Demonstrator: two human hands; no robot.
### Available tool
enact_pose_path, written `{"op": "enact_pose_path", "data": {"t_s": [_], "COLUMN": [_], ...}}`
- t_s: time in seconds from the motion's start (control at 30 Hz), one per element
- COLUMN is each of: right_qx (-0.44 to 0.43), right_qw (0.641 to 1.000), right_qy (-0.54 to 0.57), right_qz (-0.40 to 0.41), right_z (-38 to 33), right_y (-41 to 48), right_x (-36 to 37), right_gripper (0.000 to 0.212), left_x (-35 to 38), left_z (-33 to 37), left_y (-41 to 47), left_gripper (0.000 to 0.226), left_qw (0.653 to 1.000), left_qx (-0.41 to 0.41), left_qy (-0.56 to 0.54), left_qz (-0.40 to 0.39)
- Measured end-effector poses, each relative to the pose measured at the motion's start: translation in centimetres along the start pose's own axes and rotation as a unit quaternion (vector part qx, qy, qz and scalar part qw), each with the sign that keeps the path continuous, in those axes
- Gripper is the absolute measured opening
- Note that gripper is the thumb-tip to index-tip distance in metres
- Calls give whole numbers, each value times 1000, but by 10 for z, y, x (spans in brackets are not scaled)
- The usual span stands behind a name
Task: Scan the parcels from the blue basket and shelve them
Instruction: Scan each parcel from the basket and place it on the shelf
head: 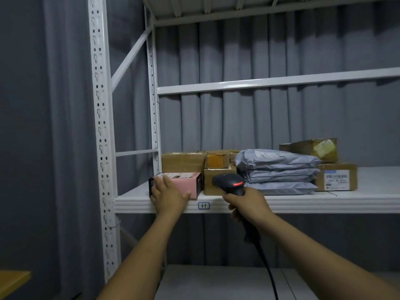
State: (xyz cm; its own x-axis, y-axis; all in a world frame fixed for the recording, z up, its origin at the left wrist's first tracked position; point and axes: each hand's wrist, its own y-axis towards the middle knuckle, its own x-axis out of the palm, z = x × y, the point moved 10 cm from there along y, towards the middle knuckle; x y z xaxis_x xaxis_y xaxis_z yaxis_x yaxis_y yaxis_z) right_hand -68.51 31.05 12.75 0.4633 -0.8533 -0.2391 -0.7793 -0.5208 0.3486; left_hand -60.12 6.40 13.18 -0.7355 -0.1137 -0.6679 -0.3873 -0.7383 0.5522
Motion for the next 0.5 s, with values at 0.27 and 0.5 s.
{"op": "enact_pose_path", "data": {"t_s": [0.27,0.5], "right_qx": [-14,41], "right_qw": [999,999], "right_qy": [-40,-21], "right_qz": [4,-5], "right_z": [8,73], "right_y": [-23,-89], "right_x": [-21,-32], "right_gripper": [17,21], "left_x": [1,34], "left_z": [6,-6], "left_y": [-34,-148], "left_gripper": [84,65], "left_qw": [997,982], "left_qx": [54,95], "left_qy": [27,71], "left_qz": [-42,-144]}}
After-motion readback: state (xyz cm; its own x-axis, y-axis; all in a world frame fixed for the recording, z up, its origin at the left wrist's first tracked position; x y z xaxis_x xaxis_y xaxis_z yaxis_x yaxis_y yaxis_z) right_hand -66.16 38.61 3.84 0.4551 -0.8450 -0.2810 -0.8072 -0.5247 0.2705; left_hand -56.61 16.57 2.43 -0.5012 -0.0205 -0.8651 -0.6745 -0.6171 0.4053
